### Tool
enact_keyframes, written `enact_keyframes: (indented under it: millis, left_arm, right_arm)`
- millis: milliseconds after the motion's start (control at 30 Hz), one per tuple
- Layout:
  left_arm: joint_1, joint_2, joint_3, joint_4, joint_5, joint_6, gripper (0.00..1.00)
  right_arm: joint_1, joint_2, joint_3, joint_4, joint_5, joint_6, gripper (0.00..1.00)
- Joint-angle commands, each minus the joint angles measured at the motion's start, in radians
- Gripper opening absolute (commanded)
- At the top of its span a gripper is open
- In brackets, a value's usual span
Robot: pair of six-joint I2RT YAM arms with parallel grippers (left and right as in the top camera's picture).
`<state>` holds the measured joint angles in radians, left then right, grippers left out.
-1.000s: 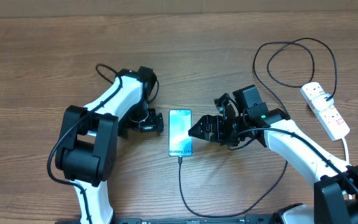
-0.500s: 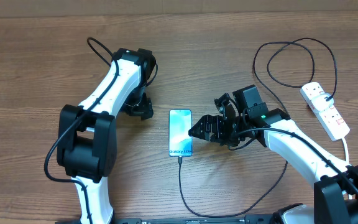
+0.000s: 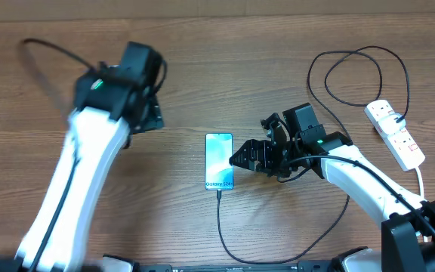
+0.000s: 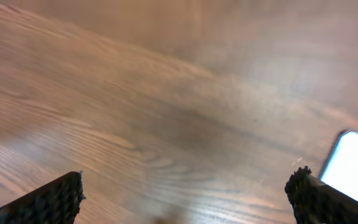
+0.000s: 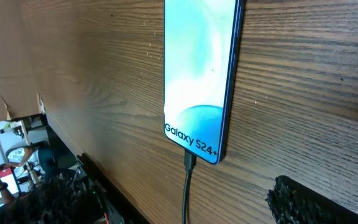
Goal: Plug charger to phone and switch on socket
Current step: 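Open the left gripper and retract the left arm away from the phone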
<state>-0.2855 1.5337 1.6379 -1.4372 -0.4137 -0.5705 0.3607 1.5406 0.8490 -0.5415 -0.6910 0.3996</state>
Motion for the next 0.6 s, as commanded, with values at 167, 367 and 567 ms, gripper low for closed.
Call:
enact_keyframes:
  millis: [167,367,567]
  left_arm:
    - [0.005,-0.356,0.022,-0.032,-0.147,-0.074,1.00]
    - [0.005,-0.485,0.018,-0.167,-0.162,-0.117,1.00]
    - [0.005,-0.579,-0.009,-0.252,-0.247,-0.163,1.00]
  right_arm:
    - [0.005,-0.008,0.016,0.007,0.010,-0.003,1.00]
    - [0.005,-0.008,0.016,0.071,0.011,-0.003,1.00]
    - [0.003,-0.008,0.016,0.094,0.011,-0.003,0.99]
